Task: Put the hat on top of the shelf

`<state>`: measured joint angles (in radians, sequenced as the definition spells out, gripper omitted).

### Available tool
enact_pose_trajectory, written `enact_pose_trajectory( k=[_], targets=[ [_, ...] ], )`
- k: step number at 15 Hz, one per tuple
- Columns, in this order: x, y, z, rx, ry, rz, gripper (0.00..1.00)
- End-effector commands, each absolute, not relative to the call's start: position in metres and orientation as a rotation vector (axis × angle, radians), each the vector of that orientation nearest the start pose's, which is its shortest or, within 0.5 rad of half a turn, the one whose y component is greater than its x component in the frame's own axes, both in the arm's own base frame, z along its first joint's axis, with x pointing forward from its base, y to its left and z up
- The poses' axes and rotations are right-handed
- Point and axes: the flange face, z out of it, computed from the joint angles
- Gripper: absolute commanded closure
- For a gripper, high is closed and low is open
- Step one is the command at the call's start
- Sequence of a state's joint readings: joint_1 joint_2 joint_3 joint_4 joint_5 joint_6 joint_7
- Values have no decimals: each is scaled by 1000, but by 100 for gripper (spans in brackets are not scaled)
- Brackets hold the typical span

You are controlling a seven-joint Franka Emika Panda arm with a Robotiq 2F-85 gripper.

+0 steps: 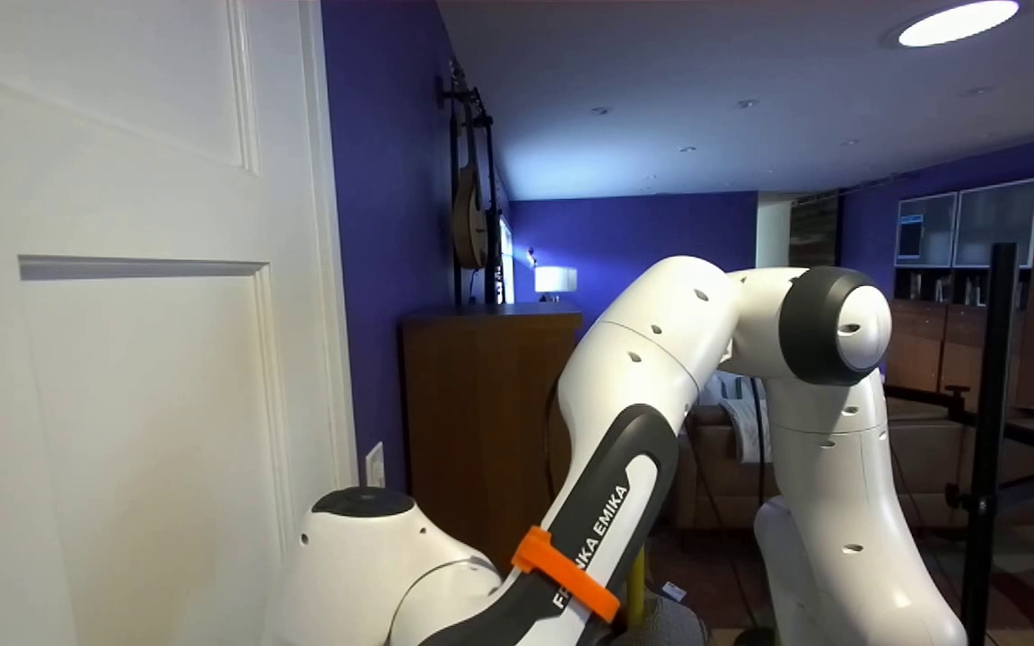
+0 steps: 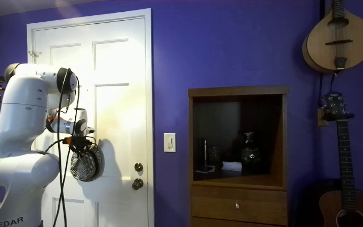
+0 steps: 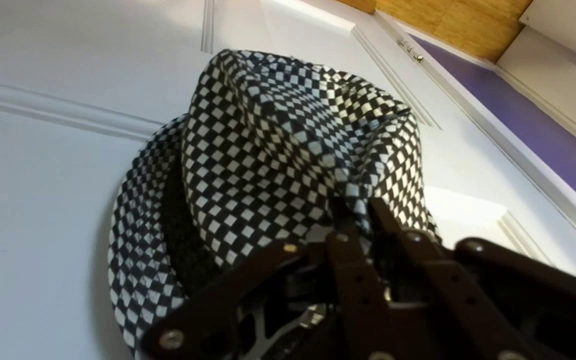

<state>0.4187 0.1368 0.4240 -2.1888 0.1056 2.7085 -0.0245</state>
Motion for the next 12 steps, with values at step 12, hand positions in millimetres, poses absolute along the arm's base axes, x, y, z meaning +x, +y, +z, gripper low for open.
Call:
enact_pose_trajectory(
  k=[12],
  targets=[
    [397,425,440,-2783,-1148,-465,98]
  ],
)
